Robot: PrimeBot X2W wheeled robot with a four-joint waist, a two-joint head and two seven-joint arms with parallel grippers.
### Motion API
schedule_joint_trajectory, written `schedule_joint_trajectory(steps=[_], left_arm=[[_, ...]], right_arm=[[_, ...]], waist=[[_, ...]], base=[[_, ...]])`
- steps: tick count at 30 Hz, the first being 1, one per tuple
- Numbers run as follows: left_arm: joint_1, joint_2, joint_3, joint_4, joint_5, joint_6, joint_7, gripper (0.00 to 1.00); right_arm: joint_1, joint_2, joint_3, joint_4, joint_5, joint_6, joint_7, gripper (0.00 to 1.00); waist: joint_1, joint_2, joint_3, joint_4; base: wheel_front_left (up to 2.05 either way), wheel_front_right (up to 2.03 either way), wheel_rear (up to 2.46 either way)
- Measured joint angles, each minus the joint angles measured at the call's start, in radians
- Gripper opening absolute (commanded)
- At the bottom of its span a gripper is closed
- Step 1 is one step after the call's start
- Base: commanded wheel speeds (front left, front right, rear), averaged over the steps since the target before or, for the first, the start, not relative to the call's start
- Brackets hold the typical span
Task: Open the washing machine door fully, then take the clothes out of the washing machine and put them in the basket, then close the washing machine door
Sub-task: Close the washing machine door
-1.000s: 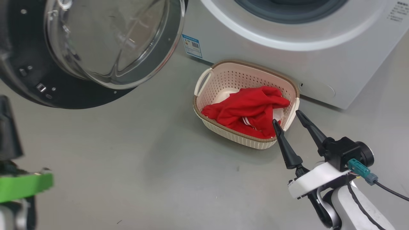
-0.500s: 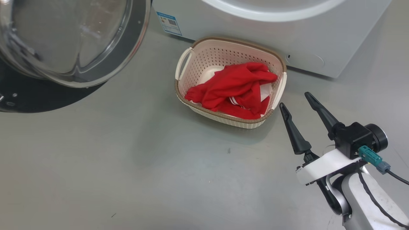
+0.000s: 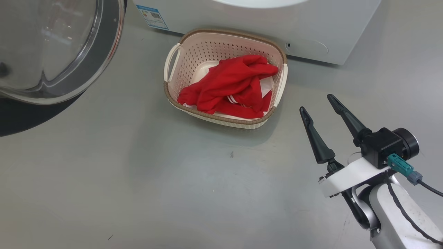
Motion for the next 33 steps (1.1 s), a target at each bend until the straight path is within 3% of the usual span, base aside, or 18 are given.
schedule_joint_trajectory(steps=[14,33], left_arm=[[-0.175,-0.013,0.122,0.199,-0.153,0.01,0.137,0.0],[-0.28,-0.017,0.153,0.401,-0.176,0.011,0.292,0.0]], right_arm=[[-0.009,-0.007,-0.007,-0.007,0.0,0.0,0.0,1.0],[-0.011,-0.01,-0.009,-0.012,0.0,0.0,0.0,1.0]], waist=[[0.0,0.0,0.01,-0.028],[0.0,0.0,0.012,-0.037]], base=[[0.0,0.0,0.0],[0.0,0.0,0.0]])
